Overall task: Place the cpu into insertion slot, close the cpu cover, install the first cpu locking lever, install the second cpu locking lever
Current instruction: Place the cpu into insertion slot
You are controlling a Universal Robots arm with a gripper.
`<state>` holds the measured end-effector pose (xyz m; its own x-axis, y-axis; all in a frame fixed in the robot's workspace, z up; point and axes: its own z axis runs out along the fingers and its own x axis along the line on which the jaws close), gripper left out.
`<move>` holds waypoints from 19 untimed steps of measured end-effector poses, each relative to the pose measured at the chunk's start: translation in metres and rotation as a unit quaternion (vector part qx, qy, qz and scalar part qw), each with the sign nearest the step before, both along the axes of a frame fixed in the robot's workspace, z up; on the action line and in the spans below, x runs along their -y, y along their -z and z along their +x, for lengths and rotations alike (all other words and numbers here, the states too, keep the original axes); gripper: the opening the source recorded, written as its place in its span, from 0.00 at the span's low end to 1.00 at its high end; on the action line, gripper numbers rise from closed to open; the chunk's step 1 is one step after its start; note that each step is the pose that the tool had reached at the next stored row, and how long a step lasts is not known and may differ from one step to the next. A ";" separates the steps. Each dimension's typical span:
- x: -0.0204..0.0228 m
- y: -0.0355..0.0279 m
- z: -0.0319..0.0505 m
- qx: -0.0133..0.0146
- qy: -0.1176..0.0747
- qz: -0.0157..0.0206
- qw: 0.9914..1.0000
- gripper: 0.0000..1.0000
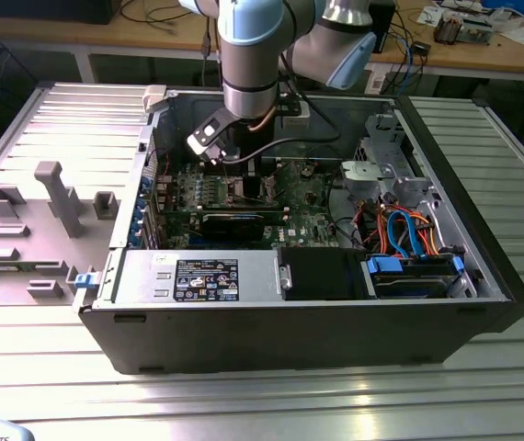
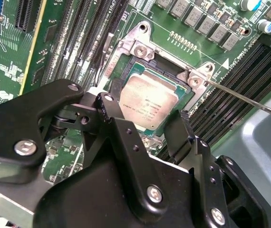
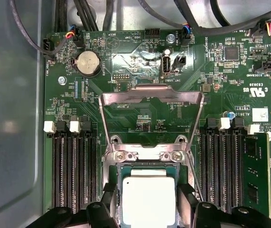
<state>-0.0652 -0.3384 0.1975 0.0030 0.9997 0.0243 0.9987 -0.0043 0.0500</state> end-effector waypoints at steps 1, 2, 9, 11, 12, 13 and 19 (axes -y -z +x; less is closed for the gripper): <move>0.0000 -0.0007 0.0000 0.000 0.000 0.000 1.000 0.61; 0.0000 -0.0026 0.0000 0.000 0.000 0.000 1.000 0.61; 0.0000 -0.0135 0.0000 0.000 0.000 0.000 1.000 0.61; 0.0000 -0.0166 0.0000 -0.001 0.000 0.000 1.000 0.61; 0.0000 -0.0175 0.0000 -0.001 0.000 0.000 1.000 0.60; 0.0000 -0.0183 0.0000 -0.002 0.000 0.000 1.000 0.60; 0.0000 -0.0190 0.0000 -0.002 0.000 0.000 1.000 0.23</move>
<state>-0.0652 -0.3384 0.2164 0.0031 0.9997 0.0243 0.9989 -0.0043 0.0462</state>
